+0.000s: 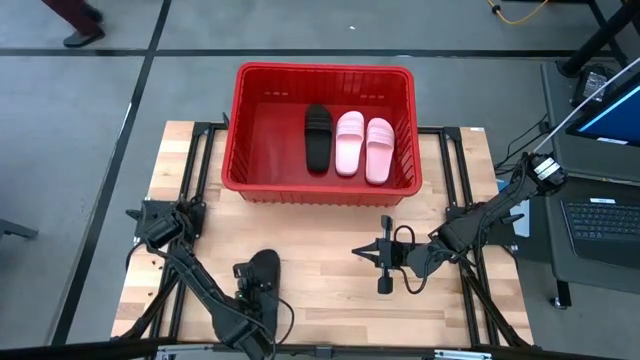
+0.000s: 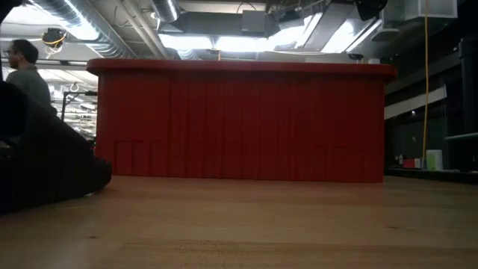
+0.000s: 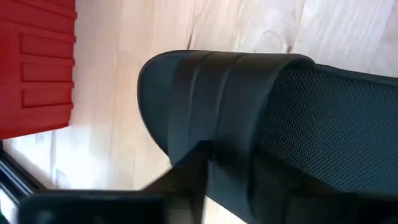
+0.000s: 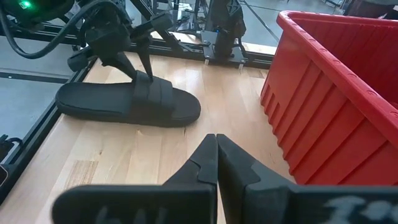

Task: Pick and place slides into bin
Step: Put the black slide into the red container

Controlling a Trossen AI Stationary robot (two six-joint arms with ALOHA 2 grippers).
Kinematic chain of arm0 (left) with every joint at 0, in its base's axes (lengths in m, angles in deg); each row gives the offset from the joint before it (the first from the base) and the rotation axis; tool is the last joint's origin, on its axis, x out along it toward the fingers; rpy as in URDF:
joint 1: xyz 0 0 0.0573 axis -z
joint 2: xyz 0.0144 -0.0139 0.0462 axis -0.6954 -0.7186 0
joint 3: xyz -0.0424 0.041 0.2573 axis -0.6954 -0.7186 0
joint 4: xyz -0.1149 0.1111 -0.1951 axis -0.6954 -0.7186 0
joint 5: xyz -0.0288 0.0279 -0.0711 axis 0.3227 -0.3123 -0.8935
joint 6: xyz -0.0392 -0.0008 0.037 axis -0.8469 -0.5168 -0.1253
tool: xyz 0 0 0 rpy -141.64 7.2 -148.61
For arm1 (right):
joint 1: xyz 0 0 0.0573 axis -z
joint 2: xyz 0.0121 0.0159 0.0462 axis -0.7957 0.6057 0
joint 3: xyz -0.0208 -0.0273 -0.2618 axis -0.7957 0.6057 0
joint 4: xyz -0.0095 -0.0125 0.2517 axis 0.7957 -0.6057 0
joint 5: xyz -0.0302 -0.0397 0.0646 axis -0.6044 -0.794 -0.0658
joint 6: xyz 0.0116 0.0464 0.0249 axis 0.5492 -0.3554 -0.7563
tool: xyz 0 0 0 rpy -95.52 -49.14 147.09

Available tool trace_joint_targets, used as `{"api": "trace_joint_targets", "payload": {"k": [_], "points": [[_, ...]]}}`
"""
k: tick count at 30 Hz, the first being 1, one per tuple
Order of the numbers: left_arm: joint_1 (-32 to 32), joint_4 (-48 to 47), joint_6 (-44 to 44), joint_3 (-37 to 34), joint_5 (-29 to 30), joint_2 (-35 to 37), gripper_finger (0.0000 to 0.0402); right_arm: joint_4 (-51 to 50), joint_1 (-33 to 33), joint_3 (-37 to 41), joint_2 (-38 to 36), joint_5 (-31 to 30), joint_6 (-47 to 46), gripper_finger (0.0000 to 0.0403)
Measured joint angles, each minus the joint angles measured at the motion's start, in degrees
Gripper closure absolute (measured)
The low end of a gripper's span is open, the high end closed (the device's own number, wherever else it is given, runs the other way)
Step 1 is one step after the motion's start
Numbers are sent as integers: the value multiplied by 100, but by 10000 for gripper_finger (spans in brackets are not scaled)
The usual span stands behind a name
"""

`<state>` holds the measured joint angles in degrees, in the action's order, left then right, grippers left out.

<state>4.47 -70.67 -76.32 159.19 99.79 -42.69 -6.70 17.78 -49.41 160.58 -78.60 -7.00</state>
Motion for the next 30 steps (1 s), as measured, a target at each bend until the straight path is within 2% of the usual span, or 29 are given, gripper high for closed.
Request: {"api": "trace_joint_targets", "payload": {"k": [3, 5, 9, 13, 16, 21, 30], "points": [[0, -58, 44, 0, 51, -2, 374, -1, 0, 0, 0, 0, 0, 398], [0, -113, 6, 4, 149, -1, 388, 0, 0, 0, 0, 0, 0, 398], [62, -476, -10, 135, 482, -9, 393, 0, 0, 0, 0, 0, 0, 398], [129, -923, -8, 500, 540, -9, 394, -2, 0, 0, 0, 0, 0, 398], [244, -903, 183, 810, 637, -9, 395, -2, 0, 0, 0, 0, 2, 398], [435, -902, 240, 1176, 1211, -1, 396, -4, 0, 0, 0, 0, 8, 398], [511, -914, 209, 1233, 1752, 314, 396, -66, 0, 0, 0, 1, 15, 398]]}}
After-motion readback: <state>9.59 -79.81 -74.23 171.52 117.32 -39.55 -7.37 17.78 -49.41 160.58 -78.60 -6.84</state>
